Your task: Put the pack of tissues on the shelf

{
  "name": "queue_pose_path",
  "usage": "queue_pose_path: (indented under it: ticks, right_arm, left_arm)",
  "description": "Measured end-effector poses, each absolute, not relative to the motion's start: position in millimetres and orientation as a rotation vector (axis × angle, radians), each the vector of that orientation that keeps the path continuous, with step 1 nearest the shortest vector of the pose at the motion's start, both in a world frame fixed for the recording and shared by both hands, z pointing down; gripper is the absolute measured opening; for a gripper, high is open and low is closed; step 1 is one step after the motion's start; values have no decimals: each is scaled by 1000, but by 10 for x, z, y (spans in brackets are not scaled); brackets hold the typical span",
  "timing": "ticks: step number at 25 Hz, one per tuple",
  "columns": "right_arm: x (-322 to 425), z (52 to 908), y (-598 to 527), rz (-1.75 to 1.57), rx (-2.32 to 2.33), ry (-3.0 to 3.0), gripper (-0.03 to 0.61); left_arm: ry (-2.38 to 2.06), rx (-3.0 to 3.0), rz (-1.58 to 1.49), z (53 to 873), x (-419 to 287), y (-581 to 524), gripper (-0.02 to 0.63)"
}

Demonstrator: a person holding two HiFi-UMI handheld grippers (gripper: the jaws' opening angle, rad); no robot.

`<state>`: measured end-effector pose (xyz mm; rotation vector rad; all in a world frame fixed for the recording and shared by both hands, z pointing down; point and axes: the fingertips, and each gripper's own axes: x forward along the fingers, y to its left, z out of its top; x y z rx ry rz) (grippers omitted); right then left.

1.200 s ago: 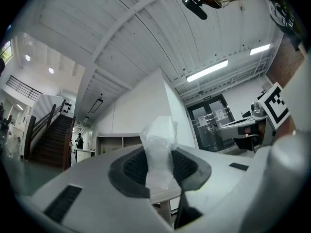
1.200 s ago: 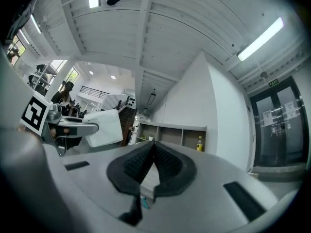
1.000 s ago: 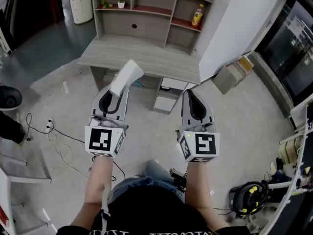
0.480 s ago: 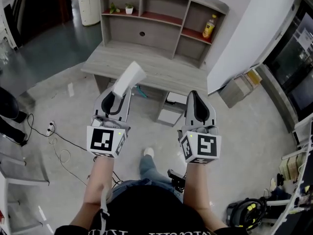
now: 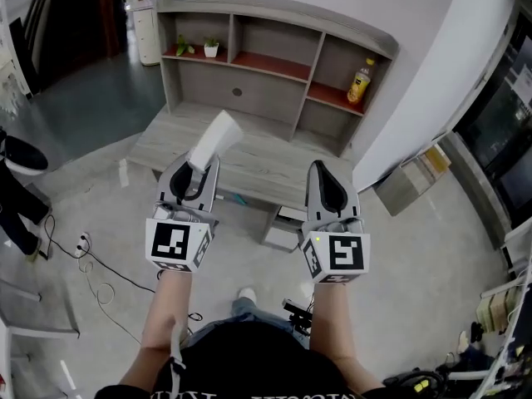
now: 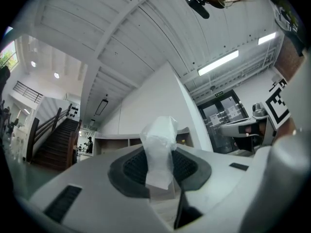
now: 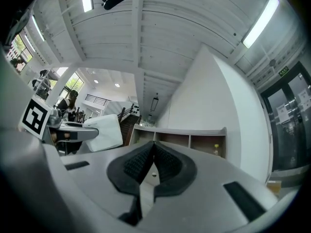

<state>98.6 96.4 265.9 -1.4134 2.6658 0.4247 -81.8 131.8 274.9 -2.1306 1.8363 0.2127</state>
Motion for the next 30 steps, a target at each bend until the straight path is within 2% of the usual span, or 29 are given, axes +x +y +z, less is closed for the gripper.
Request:
queue_pose_path:
  ticks: [8,24,30]
  right_arm:
    - [901,2639,-21,457,-1379,2716,15]
    - [699,3107,-863,382,-1401,2815,15]
    - [617,3039,-1267,408,-1452,2782,16]
  left_arm:
    - [1856,-2119,227,2726,-815,357,109]
    - [1856,-2242,226,2996,-913,-582,109]
    - [1810,-2284,252,2943,-968,-1060,109]
